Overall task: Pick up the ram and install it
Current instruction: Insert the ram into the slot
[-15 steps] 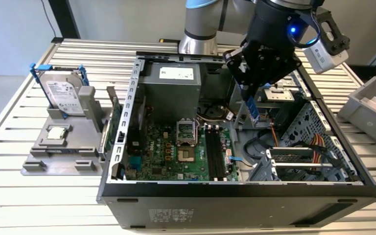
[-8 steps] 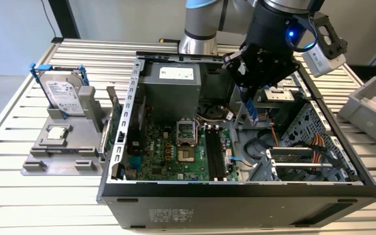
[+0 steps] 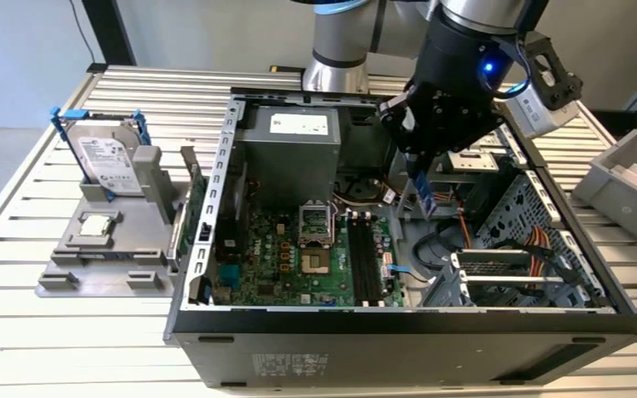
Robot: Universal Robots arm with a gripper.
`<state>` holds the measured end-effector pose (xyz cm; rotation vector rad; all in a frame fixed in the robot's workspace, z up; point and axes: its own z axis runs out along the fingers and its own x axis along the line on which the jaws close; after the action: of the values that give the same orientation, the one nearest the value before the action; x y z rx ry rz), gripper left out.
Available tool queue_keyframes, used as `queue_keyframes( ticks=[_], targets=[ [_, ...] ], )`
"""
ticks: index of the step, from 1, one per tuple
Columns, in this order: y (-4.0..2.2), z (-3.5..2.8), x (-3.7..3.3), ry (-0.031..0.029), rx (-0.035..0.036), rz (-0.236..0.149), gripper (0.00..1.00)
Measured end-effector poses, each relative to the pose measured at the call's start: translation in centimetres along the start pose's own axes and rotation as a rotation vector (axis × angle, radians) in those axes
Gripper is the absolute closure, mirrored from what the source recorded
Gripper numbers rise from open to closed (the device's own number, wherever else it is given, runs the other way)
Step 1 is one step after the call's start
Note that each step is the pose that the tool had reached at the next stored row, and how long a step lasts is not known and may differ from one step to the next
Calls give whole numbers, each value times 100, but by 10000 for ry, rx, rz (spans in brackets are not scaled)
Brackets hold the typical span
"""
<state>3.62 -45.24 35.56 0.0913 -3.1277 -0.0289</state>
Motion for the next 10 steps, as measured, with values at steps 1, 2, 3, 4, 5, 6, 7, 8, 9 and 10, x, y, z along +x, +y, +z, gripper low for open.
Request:
queue_keyframes(
  ticks=[1, 2, 3, 4, 5, 6, 7, 8, 9, 10],
  targets=[
    [0, 8, -1, -1, -1, 27, 100],
    [0, 16, -1, -1, -1, 53, 100],
    [0, 24, -2, -2, -1, 75, 100],
    [-1, 32, -2, -2, -2, 96, 100],
    [-1, 39, -3, -2, -1, 117, 100],
    [-1, 46, -3, -2, -1, 135, 100],
    [-1, 53, -3, -3, -1, 154, 100],
    [-1, 59, -3, -3, -1, 166, 100],
    [-1, 66, -3, -3, -2, 176, 100],
    [-1, 70, -3, -3, -1, 183, 100]
  ],
)
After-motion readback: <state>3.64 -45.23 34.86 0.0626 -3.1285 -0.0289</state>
